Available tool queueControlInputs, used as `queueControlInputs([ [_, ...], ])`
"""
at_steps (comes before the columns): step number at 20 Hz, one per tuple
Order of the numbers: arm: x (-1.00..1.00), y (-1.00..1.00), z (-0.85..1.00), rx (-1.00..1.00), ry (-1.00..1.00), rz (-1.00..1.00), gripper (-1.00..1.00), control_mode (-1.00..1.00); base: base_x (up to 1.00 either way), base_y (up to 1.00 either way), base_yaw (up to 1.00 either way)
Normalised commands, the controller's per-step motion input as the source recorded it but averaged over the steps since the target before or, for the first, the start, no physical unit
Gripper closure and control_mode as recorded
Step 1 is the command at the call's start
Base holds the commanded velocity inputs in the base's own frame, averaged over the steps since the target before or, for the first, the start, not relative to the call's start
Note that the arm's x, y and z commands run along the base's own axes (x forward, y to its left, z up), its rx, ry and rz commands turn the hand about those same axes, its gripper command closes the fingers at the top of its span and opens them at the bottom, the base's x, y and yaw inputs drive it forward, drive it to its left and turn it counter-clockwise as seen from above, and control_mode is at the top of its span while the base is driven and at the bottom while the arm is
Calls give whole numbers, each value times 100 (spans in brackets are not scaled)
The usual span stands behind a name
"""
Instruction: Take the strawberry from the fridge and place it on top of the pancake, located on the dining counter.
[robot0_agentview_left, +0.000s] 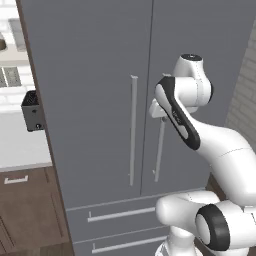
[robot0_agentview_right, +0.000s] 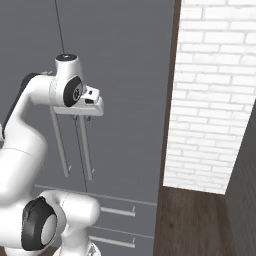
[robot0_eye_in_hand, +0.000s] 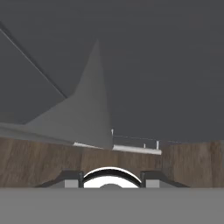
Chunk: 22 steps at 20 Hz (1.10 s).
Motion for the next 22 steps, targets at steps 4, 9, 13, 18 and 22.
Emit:
queueControlInputs([
  [4,0,0,0,0,0,0,-100,100,-15,0,0],
  [9,0,0,0,0,0,0,-100,100,-67,2,0],
  [13,0,0,0,0,0,0,-100,100,-67,11,-3],
  [18,0,0,0,0,0,0,-100,100,-3,37,-6],
  [22,0,0,0,0,0,0,-100,100,6,33,-5],
])
